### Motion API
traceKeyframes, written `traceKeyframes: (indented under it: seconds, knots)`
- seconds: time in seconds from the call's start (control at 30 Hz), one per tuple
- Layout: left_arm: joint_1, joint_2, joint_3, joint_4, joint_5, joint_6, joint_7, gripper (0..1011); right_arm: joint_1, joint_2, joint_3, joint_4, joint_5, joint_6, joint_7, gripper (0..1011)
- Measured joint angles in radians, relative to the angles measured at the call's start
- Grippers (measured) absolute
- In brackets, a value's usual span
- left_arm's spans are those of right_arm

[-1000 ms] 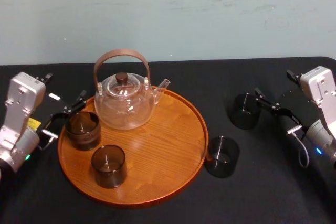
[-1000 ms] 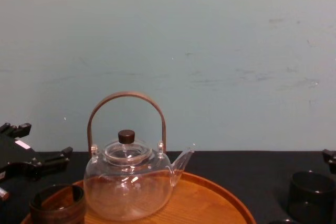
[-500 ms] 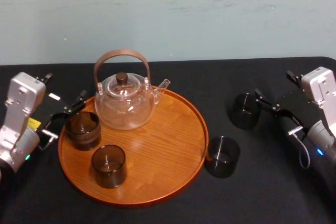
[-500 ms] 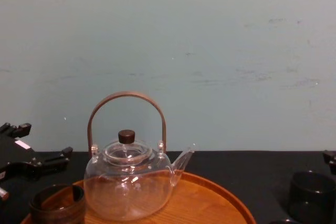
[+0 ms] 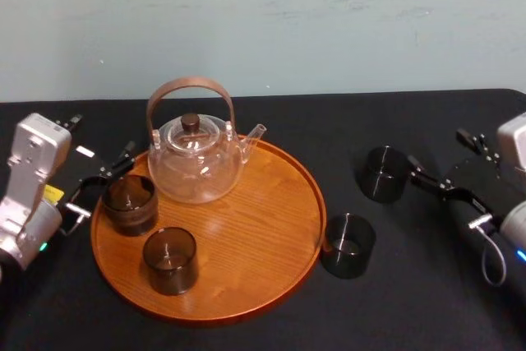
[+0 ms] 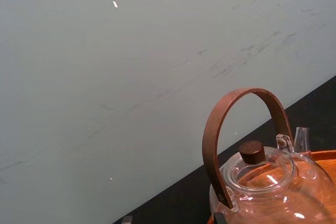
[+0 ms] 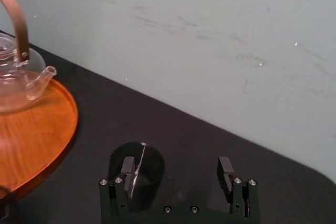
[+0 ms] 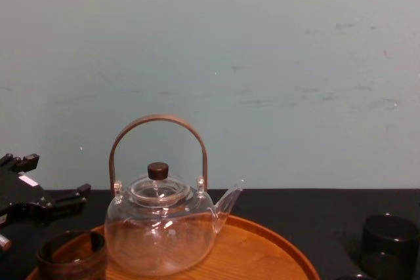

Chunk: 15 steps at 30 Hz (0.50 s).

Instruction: Pick up the glass from the table and place it on the tray.

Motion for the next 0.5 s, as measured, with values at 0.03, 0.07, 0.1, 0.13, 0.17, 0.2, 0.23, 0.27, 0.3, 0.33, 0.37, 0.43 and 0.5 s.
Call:
traceKeyframes:
  seconds: [0.03,0.07,0.1,0.13,0.17,0.2,0.23,0.27,0.3,0.33,0.37,0.43,0.5]
  knots:
    - [0.0,0.0,0.0,0.0,0.0,0.0,0.0,1001,-0.007,0.003,0.004,-0.008,0.006,0.006,0.005,1002]
    - [0.0,0.0,0.0,0.0,0.0,0.0,0.0,1001,-0.014,0.006,0.008,-0.015,0.012,0.014,0.009,1002]
    - [0.0,0.0,0.0,0.0,0.0,0.0,0.0,1001,-0.02,0.009,0.013,-0.024,0.018,0.022,0.014,1002]
    - [0.0,0.0,0.0,0.0,0.0,0.0,0.0,1001,-0.035,0.017,0.021,-0.039,0.031,0.038,0.024,1002]
    - [0.0,0.0,0.0,0.0,0.0,0.0,0.0,1001,-0.049,0.024,0.029,-0.055,0.043,0.053,0.034,1002]
    - [0.0,0.0,0.0,0.0,0.0,0.0,0.0,1001,-0.049,0.024,0.029,-0.055,0.043,0.053,0.034,1002]
    - [0.0,0.0,0.0,0.0,0.0,0.0,0.0,1001,-0.065,0.032,0.037,-0.07,0.055,0.069,0.045,1002]
    - [0.0,0.0,0.0,0.0,0.0,0.0,0.0,1001,-0.072,0.035,0.041,-0.078,0.06,0.077,0.05,1002]
    - [0.0,0.0,0.0,0.0,0.0,0.0,0.0,1001,-0.078,0.038,0.045,-0.085,0.065,0.085,0.055,1002]
    - [0.0,0.0,0.0,0.0,0.0,0.0,0.0,1001,-0.09,0.044,0.051,-0.098,0.072,0.098,0.062,1002]
    - [0.0,0.0,0.0,0.0,0.0,0.0,0.0,1001,-0.097,0.047,0.053,-0.104,0.074,0.104,0.065,1002]
    - [0.0,0.0,0.0,0.0,0.0,0.0,0.0,1001,-0.114,0.058,0.06,-0.123,0.08,0.124,0.078,1002]
    - [0.0,0.0,0.0,0.0,0.0,0.0,0.0,1001,-0.124,0.066,0.063,-0.135,0.082,0.136,0.088,1002]
